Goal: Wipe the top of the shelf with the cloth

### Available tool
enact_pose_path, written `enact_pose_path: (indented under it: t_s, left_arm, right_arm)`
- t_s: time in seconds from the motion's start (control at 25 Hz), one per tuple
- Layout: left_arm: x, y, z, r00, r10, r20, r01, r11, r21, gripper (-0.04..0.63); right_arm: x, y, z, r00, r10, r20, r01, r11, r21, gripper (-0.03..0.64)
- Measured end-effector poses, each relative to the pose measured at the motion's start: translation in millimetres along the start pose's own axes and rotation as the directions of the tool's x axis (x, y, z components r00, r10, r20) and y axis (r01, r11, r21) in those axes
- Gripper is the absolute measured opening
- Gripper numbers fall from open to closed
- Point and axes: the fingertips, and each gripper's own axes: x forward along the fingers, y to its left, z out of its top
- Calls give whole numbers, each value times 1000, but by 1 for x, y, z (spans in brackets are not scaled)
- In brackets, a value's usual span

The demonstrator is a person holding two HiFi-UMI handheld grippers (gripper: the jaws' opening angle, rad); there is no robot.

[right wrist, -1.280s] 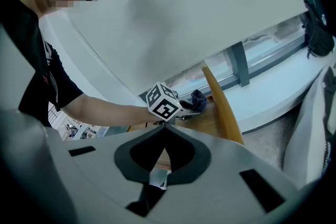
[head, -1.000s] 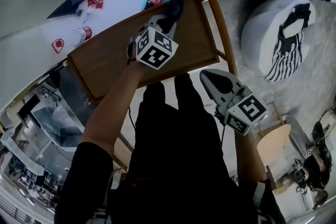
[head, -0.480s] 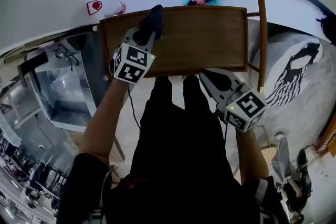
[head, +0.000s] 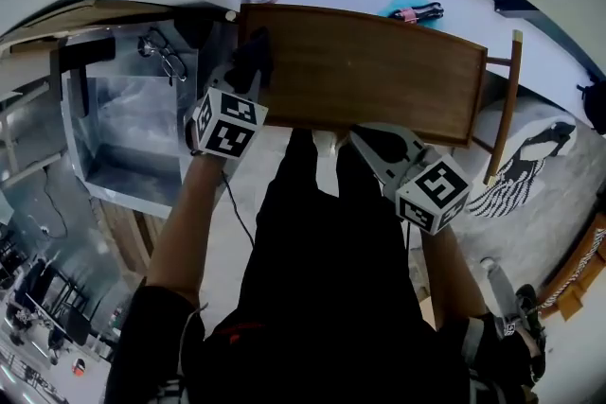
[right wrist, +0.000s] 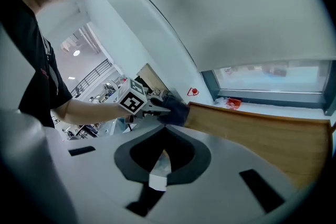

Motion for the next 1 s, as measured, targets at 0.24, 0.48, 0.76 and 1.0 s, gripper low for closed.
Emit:
enact_pose_path:
  t_s: [0.24, 0.48, 0.76, 1.0]
  left_arm:
    - [38, -11, -26, 995, -52, -80, 52, 999, 8, 38]
    - [87, -43, -37, 981, -120, -154, 132, 989, 73, 38]
    - [113, -69, -38, 968, -157, -195, 180, 977, 110, 38]
    - [126, -88, -23, 966, -171, -195, 197, 972, 126, 38]
  right_arm:
    - [12, 3, -10, 999, -8, -35, 8, 1000, 12, 5]
    - [-4, -15, -23, 998, -56, -43, 58, 997, 51, 5]
    - [-25, -31, -35, 996, -86, -26, 88, 992, 89, 5]
    - [-42, -44, -46, 995, -101, -10, 101, 988, 116, 5]
